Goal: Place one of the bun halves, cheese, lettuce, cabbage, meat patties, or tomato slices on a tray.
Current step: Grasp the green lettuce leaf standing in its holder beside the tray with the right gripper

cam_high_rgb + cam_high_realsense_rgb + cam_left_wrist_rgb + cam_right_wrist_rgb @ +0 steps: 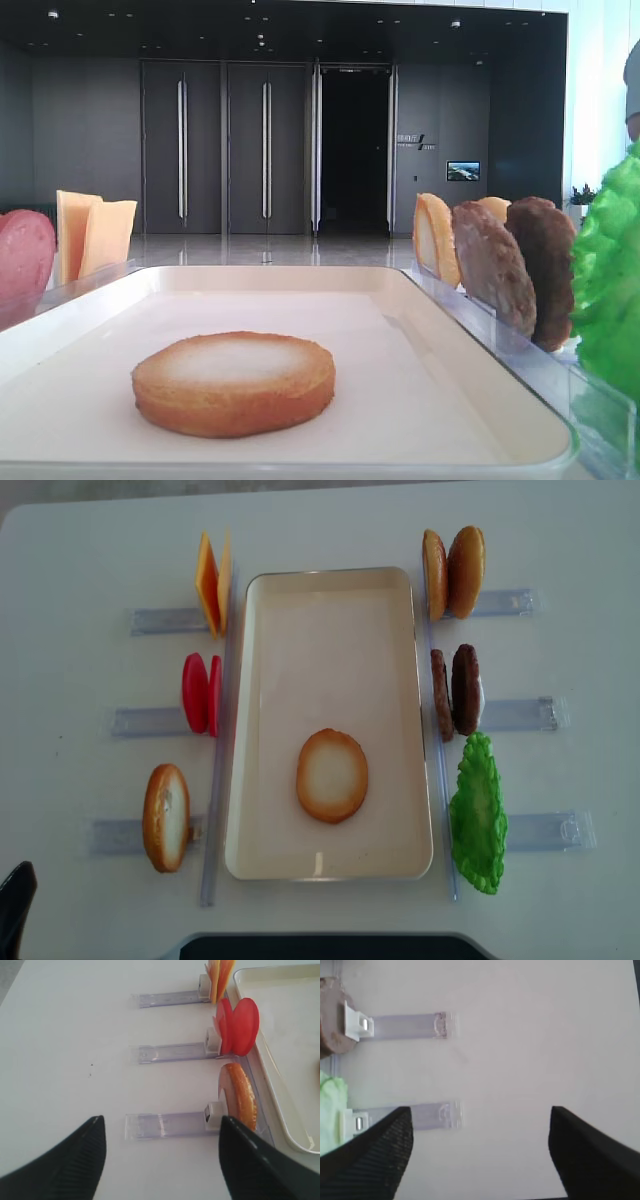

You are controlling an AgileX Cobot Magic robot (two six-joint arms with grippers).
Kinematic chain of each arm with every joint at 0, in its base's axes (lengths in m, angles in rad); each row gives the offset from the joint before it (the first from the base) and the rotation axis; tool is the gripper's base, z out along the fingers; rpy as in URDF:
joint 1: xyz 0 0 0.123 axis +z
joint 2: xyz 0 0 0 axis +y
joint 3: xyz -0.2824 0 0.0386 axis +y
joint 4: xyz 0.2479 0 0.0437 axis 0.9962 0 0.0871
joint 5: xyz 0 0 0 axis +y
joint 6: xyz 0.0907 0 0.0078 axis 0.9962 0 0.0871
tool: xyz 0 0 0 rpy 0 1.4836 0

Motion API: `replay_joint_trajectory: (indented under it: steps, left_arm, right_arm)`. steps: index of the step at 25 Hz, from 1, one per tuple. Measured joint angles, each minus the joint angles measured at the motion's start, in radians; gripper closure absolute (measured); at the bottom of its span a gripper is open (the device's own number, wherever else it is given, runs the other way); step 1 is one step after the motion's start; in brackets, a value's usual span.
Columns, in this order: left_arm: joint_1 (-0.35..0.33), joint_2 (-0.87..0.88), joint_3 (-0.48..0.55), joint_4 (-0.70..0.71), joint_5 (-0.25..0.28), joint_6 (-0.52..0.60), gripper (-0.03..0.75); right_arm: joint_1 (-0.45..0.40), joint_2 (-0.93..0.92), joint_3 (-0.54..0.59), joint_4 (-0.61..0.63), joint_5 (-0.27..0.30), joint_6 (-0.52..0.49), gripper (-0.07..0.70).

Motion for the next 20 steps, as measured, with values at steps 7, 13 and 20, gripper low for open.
replay_joint_trajectory:
  steps: [7, 13, 20]
  left_arm:
    - [0.0, 0.0, 0.0, 0.0, 0.0, 0.0, 0.181]
    - [0.0, 0.0, 0.0, 0.0, 0.0, 0.0, 0.181]
    - [0.0, 0.0, 0.0, 0.0, 0.0, 0.0, 0.181]
  right_arm:
    - [0.0, 0.237, -0.16, 0.001, -0.002, 0.016, 0.1]
    - [0.0, 0.245, -0.165, 0.058, 0.003, 0.016, 0.1]
    - [0.022, 0.207, -0.161, 0.187, 0.005, 0.018, 0.1]
